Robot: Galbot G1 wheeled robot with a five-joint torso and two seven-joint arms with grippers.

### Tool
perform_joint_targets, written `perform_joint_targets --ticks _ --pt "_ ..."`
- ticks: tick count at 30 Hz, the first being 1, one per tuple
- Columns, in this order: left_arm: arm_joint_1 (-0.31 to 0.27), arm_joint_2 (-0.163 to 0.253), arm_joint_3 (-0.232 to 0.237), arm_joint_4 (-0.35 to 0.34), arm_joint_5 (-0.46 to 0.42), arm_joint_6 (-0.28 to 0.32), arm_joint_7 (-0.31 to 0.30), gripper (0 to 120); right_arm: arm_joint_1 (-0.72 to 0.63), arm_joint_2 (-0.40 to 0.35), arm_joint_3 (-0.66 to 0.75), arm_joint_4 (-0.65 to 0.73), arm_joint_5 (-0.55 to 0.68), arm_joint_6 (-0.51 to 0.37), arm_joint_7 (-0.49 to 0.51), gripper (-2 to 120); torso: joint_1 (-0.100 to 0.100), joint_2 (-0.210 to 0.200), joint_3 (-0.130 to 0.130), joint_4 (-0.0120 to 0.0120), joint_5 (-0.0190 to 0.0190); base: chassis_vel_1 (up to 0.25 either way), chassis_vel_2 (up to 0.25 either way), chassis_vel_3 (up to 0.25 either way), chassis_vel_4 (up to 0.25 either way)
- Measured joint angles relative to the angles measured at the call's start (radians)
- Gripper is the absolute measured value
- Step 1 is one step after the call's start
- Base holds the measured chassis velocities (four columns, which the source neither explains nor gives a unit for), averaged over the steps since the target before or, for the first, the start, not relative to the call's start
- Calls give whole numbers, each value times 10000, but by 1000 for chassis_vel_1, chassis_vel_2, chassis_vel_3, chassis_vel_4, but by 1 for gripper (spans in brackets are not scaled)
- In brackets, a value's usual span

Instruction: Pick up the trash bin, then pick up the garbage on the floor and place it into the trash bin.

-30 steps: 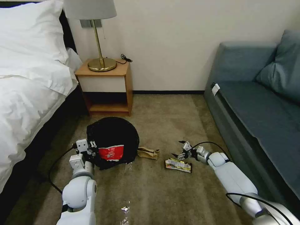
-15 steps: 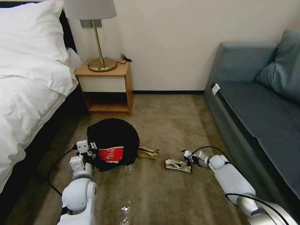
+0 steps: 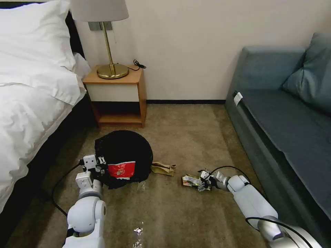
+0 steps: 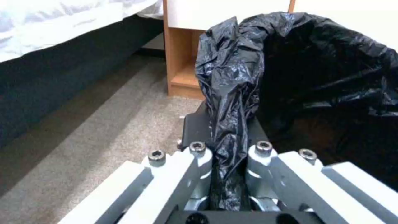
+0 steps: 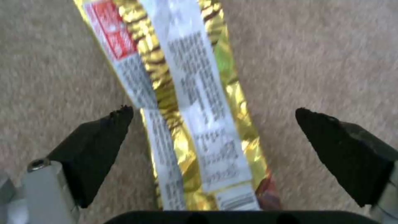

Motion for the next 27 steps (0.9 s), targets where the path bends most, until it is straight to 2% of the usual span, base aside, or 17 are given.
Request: perform_joint_targets --ticks 23,27 --pt "237 0 -55 -308 -89 -34 -6 5 -273 108 344 -437 -25 80 236 100 -1 2 -2 2 1 0 0 0 0" --pt "236 0 -38 -368 -95 -37 -7 5 -334 95 385 -453 29 133 204 91 -2 3 -3 -2 -4 0 0 0 0"
